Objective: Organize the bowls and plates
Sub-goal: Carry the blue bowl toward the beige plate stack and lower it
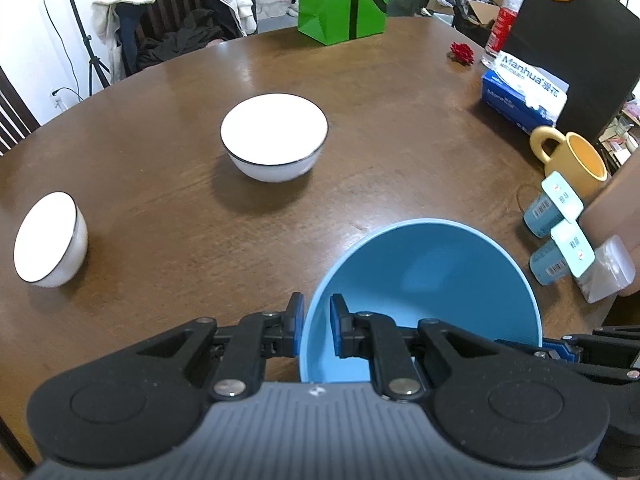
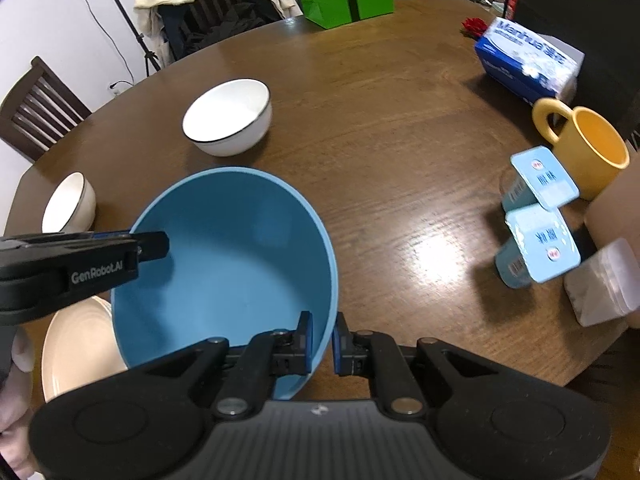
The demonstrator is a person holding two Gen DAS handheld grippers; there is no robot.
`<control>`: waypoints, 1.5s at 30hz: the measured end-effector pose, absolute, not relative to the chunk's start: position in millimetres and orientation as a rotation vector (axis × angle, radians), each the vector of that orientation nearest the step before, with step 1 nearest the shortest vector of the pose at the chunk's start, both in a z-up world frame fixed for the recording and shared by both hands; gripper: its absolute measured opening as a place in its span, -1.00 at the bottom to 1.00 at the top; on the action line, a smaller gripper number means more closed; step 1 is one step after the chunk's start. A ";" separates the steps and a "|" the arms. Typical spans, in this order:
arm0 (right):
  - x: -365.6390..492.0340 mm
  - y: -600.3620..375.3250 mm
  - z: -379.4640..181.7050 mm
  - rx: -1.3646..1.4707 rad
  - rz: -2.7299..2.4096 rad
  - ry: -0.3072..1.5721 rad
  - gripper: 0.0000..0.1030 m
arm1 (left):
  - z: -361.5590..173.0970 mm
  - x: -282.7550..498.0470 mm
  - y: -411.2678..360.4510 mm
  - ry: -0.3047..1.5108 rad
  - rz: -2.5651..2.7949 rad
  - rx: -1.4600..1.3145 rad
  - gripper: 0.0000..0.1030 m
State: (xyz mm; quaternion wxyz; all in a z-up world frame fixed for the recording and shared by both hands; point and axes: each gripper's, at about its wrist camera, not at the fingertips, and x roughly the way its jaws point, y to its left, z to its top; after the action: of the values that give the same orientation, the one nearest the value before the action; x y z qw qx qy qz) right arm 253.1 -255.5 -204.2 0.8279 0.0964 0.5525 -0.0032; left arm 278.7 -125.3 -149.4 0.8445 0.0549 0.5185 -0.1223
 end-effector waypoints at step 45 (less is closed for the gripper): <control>230.6 -315.8 -257.9 0.232 -0.088 1.234 -0.82 | -203.9 265.1 -188.9 1.185 -0.330 0.146 -0.72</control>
State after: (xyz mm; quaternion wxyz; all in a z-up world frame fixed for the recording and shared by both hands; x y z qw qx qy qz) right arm 230.6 -315.8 -257.9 0.8084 0.1083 0.5772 -0.0411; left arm 265.1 -188.9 -203.9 0.8143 0.0685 0.5553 -0.1545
